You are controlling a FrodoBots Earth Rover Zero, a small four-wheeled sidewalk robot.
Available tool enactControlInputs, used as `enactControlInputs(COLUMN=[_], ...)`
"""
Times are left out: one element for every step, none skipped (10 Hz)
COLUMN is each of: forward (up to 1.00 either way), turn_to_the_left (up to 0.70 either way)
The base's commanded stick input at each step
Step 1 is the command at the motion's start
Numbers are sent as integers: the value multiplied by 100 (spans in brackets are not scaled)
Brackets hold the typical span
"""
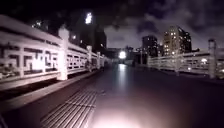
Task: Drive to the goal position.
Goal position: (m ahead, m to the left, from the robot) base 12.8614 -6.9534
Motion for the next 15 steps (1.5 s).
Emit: enactControlInputs(forward=[45,45,45,45,45,45,45,45,45,45,45,45,45,45,45], turn_to_the_left=[0,0,0,0,0,0,0,0,0,0,0,0,0,0,0])
